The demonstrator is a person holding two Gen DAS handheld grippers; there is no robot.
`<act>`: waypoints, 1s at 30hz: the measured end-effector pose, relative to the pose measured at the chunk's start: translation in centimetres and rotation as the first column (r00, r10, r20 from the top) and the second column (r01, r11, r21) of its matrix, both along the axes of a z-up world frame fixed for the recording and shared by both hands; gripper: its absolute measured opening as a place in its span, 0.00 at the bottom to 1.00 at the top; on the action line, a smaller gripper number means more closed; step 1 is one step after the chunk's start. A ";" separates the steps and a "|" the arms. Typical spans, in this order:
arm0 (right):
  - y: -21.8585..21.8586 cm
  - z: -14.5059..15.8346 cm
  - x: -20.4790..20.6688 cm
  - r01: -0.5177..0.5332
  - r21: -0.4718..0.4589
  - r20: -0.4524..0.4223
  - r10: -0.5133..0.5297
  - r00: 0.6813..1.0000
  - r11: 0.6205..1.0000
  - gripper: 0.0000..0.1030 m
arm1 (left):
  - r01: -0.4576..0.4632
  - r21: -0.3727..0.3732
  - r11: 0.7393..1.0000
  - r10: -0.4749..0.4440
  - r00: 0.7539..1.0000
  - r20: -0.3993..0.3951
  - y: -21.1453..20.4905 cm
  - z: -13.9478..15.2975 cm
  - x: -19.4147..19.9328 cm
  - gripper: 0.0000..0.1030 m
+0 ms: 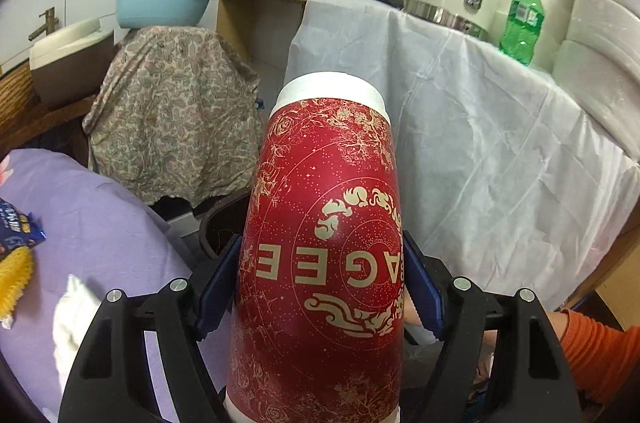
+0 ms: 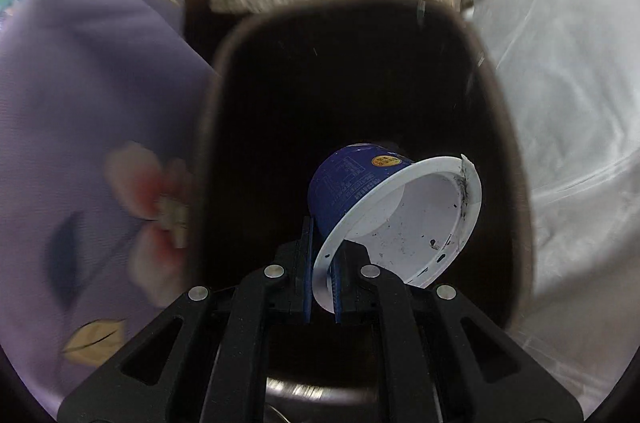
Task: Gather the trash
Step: 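Move both items over the bin and release them inside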
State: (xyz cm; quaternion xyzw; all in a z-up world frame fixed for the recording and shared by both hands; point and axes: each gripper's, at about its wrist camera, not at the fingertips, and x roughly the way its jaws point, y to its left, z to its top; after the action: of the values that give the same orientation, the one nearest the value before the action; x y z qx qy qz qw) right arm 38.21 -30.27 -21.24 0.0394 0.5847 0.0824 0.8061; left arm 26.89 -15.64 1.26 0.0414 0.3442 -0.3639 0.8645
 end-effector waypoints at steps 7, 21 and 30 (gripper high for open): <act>0.4 -3.8 2.7 0.014 -0.072 -0.111 -0.022 0.994 0.997 0.08 | -0.047 0.047 0.998 0.048 0.998 -0.028 -1.6 -2.0 2.6 0.72; 0.4 -2.6 2.7 0.029 -0.086 -0.079 -0.035 0.996 0.996 0.43 | -0.073 0.077 0.994 0.082 0.990 -0.114 -5.1 -4.8 5.4 0.72; -1.5 1.2 -2.6 0.049 -0.078 0.061 -0.044 0.997 0.996 0.48 | -0.118 0.118 0.986 0.137 0.976 -0.171 -7.4 -7.3 8.4 0.72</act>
State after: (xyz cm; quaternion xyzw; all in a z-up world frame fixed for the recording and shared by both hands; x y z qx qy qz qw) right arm 35.60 -31.76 -20.08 0.0184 0.5622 0.0413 0.8257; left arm 35.26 -23.01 -6.05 0.0328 0.4413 -0.2909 0.8483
